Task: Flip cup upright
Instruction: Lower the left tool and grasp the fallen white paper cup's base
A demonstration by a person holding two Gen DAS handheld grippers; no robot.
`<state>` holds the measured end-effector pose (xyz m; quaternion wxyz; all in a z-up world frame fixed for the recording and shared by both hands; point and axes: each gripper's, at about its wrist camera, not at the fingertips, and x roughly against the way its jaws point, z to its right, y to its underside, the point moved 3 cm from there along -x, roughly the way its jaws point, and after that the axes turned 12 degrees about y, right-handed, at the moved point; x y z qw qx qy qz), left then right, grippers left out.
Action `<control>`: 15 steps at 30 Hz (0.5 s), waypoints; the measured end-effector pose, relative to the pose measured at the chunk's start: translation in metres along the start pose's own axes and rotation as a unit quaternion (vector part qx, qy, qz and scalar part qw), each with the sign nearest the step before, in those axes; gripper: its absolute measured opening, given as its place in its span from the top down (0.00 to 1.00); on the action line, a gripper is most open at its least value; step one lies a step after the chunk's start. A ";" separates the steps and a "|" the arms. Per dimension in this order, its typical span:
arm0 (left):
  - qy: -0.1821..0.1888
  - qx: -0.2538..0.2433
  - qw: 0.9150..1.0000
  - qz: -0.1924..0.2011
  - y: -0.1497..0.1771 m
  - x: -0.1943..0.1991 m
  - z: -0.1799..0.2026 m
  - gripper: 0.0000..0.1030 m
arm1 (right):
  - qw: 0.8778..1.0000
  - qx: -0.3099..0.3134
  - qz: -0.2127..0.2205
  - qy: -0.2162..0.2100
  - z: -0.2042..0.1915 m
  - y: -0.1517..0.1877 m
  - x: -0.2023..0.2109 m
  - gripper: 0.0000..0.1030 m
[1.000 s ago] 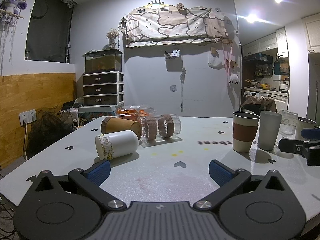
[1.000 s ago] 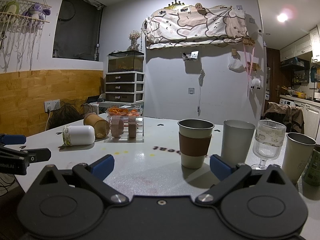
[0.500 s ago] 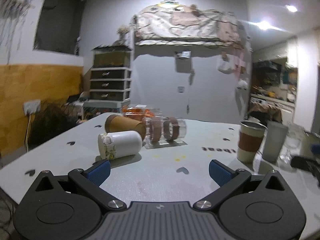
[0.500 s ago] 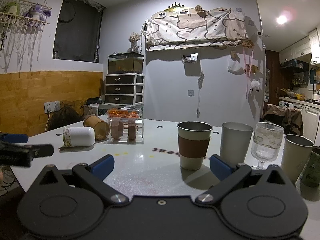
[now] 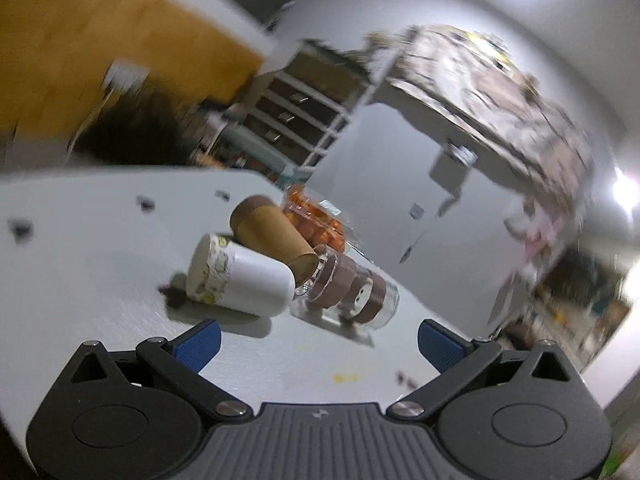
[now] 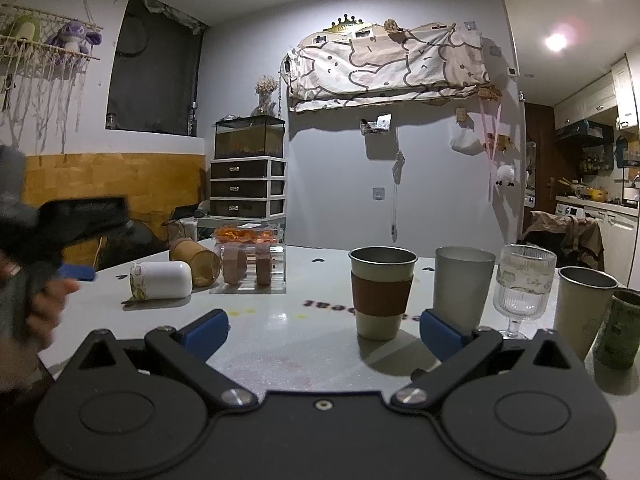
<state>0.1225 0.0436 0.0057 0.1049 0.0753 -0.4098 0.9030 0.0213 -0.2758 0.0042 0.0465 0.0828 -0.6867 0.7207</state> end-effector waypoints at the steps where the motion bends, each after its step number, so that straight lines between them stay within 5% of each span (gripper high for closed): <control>1: -0.002 0.029 1.000 0.003 -0.003 -0.007 -0.004 0.00 | 1.000 0.002 0.002 0.001 0.000 0.000 0.002 0.00; 9: -0.084 0.188 0.978 0.027 -0.024 -0.055 -0.029 0.00 | 1.000 -0.002 0.002 0.005 0.005 0.005 0.003 0.00; 15: -0.159 0.238 0.957 0.052 -0.036 -0.083 -0.033 0.02 | 1.000 -0.005 -0.003 0.009 0.009 0.007 0.002 0.00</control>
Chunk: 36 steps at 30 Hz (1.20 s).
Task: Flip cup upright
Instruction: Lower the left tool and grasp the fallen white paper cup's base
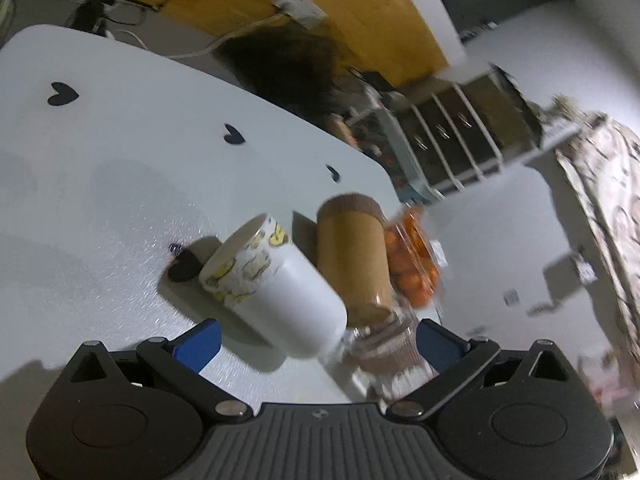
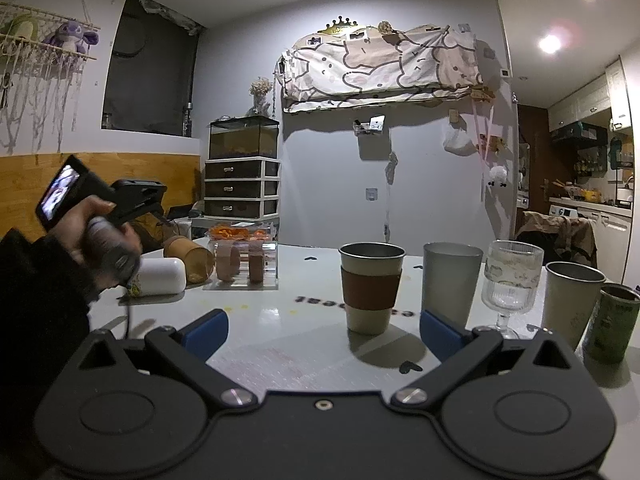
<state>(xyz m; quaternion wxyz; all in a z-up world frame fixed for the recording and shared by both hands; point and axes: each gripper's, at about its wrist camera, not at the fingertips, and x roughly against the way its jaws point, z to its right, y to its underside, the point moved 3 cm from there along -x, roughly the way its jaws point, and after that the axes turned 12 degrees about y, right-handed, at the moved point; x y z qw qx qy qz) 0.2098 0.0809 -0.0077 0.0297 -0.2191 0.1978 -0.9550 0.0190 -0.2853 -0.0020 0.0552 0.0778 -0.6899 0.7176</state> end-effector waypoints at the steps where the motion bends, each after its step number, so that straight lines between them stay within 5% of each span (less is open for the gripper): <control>1: -0.012 0.005 1.000 0.005 -0.001 -0.004 0.002 0.02 | 1.000 0.000 -0.001 0.001 0.001 0.001 0.000 0.00; 8: -0.106 0.085 0.991 -0.010 0.003 -0.035 -0.011 0.08 | 1.000 -0.003 -0.006 0.006 0.005 0.004 -0.002 0.00; 13: -0.126 0.112 0.985 0.023 -0.009 -0.038 -0.018 0.13 | 1.000 -0.006 -0.010 0.010 0.009 0.005 -0.003 0.00; 16: -0.117 0.110 0.987 0.023 -0.018 -0.039 -0.023 0.27 | 1.000 -0.010 -0.012 0.012 0.012 0.007 -0.003 0.00; 19: -0.097 0.097 0.991 0.004 -0.022 -0.038 -0.028 0.27 | 1.000 -0.014 -0.013 0.012 0.013 0.008 -0.003 0.00; 28: -0.027 0.015 0.991 -0.133 -0.011 -0.018 -0.034 0.31 | 1.000 -0.018 -0.011 0.012 0.012 0.007 -0.004 0.00; 33: 0.008 -0.065 0.979 -0.195 0.021 -0.001 -0.029 0.31 | 0.999 -0.031 -0.009 0.021 0.019 0.006 -0.004 0.00; 36: 0.028 -0.106 0.964 -0.244 0.049 0.009 -0.020 0.31 | 0.999 -0.039 -0.011 0.026 0.026 0.006 -0.004 0.00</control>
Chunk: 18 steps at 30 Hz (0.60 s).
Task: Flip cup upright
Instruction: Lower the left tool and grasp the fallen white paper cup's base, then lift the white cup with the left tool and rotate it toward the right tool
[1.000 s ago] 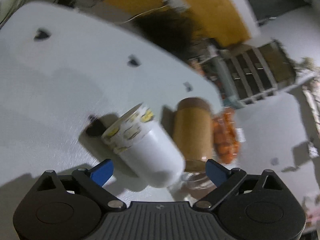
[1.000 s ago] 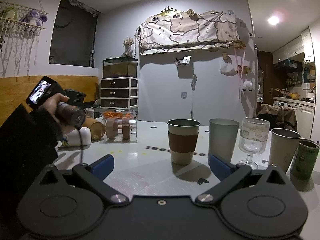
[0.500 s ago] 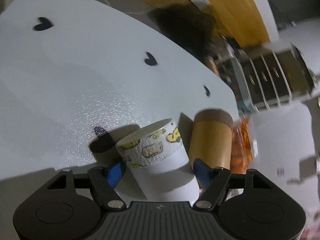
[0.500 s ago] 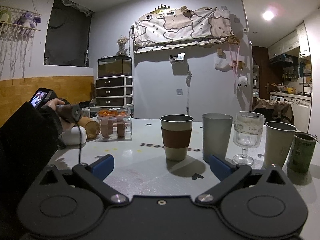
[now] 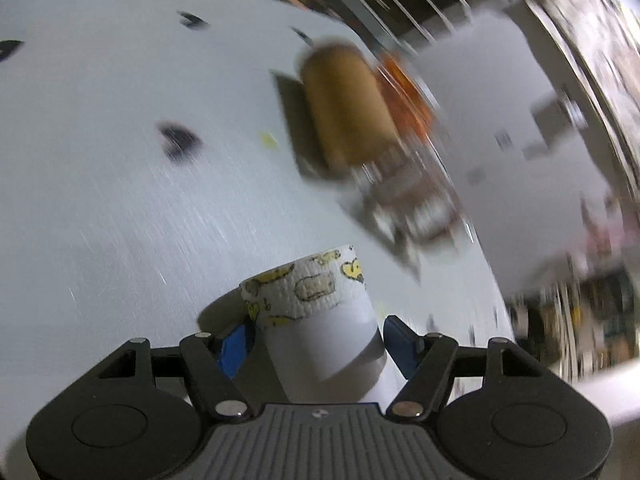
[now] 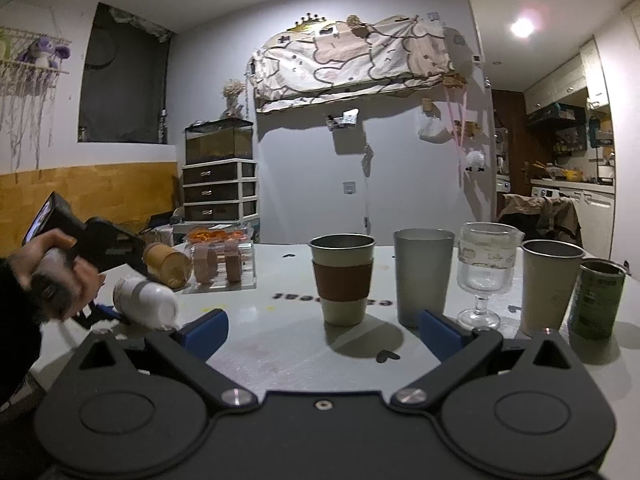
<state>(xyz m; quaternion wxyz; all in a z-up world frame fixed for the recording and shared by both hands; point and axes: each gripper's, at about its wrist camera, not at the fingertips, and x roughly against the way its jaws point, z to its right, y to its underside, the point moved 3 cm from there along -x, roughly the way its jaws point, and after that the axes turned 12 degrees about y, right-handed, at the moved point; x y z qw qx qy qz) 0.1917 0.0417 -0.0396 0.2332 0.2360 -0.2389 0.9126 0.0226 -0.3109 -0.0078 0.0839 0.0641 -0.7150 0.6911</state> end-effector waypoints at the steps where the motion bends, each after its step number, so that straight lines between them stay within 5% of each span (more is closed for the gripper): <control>1: 0.005 -0.014 1.000 -0.018 0.011 -0.002 0.006 0.31 | 1.000 -0.002 -0.001 0.002 0.002 0.000 0.000 0.00; 7: 0.049 -0.105 0.985 -0.127 0.081 -0.014 0.039 0.31 | 1.000 -0.017 -0.011 0.009 0.015 0.002 -0.002 0.00; 12: 0.081 -0.172 0.959 -0.208 0.131 -0.019 0.059 0.31 | 0.999 -0.028 -0.026 0.020 0.024 0.008 -0.005 0.00; 18: 0.112 -0.245 0.928 -0.256 0.157 -0.025 0.071 0.31 | 0.998 -0.037 -0.048 0.027 0.031 0.017 -0.014 0.00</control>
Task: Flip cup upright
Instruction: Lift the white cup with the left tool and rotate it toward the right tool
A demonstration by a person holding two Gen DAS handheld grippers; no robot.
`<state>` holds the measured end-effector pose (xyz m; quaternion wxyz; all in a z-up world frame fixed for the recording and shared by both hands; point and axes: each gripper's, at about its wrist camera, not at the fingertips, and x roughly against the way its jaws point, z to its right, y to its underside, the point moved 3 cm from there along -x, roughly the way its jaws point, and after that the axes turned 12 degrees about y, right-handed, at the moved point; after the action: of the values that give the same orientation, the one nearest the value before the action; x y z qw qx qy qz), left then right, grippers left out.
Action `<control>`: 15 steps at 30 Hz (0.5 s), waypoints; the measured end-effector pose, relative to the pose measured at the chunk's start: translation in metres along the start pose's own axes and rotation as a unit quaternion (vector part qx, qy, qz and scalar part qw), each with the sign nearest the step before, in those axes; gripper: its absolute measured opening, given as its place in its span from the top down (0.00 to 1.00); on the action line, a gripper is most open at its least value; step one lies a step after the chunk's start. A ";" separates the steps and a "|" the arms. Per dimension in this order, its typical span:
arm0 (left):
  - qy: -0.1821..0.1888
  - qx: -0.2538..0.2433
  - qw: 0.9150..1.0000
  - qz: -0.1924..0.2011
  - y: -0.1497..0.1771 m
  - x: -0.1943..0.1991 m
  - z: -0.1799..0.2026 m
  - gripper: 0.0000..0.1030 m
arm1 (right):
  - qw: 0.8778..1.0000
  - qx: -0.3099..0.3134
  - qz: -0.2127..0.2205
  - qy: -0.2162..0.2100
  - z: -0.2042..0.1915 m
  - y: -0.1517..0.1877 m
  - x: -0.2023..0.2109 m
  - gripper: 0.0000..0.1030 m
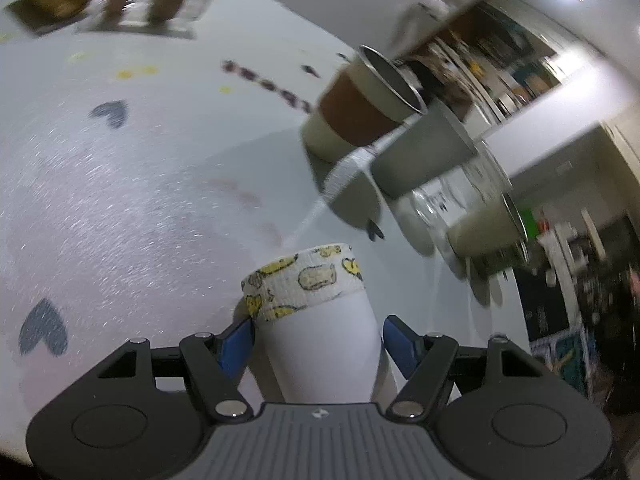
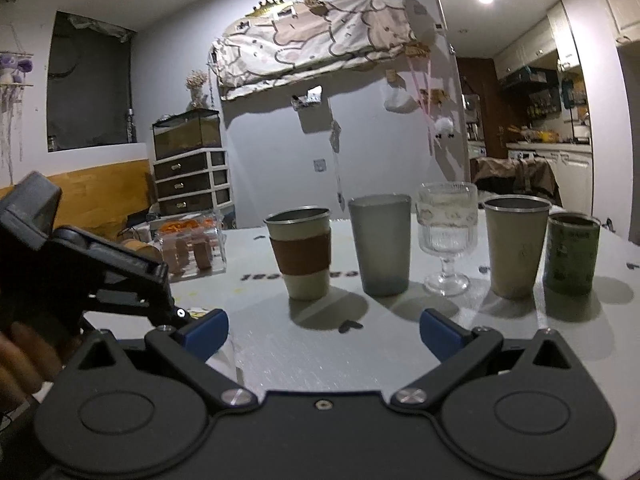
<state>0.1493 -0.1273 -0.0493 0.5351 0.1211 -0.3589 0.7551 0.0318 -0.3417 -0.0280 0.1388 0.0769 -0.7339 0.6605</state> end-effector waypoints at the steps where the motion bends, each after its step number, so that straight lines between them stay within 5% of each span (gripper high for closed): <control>1: 0.002 -0.011 1.000 -0.002 0.001 -0.001 0.000 0.31 | 1.000 0.000 -0.003 0.002 0.000 0.001 -0.002 0.00; 8: 0.010 -0.083 0.996 -0.013 0.001 0.001 0.002 0.29 | 0.998 0.035 -0.039 0.045 -0.006 0.015 -0.019 0.00; 15: 0.004 -0.098 0.995 -0.013 -0.002 0.003 -0.001 0.30 | 0.996 0.081 -0.046 0.011 -0.028 0.026 -0.011 0.00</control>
<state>0.1505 -0.1242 -0.0479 0.5553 0.0695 -0.4277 0.7098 0.0380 -0.3121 -0.0533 0.1702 0.1144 -0.6719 0.7117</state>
